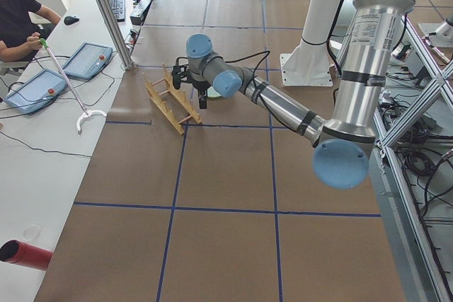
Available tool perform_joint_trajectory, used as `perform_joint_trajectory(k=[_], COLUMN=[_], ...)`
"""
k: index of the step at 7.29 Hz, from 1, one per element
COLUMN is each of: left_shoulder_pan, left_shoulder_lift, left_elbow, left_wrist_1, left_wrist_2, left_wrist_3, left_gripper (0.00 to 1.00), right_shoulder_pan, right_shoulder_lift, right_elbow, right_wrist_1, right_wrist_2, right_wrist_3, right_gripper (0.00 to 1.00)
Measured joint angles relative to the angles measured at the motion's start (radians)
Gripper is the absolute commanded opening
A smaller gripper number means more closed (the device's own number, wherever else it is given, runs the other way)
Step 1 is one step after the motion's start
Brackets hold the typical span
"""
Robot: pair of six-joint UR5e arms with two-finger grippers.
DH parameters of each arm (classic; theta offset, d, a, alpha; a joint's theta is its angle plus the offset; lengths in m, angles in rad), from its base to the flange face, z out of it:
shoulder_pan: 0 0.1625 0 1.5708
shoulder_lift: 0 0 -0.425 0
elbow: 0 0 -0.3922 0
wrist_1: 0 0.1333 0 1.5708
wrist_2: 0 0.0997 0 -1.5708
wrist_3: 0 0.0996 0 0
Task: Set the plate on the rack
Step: 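Reach the left gripper over the pale green plate's rim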
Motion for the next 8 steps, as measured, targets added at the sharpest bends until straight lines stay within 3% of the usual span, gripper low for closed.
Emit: perform_joint_trajectory(k=[2,4,6,8], left_shoulder_pan=[0.209,0.333,0.399,0.428], left_shoulder_lift=[-0.22,-0.443,-0.579,-0.637], left_elbow=[0.065,0.255,0.463,0.571], left_wrist_1=[0.086,0.134,0.084,0.055], left_wrist_2=[0.134,0.227,0.293,0.353], left_wrist_3=[-0.262,-0.341,-0.327,-0.289], left_gripper=[1.0,0.96,0.89,0.87], right_shoulder_pan=[0.0,0.0,0.0,0.0], right_shoulder_lift=[0.0,0.0,0.0,0.0], right_elbow=[0.001,0.001,0.001,0.001], right_wrist_1=[0.0,0.0,0.0,0.0], right_wrist_2=[0.0,0.0,0.0,0.0], right_wrist_3=[0.0,0.0,0.0,0.0], right_gripper=[1.0,1.0,1.0,1.0])
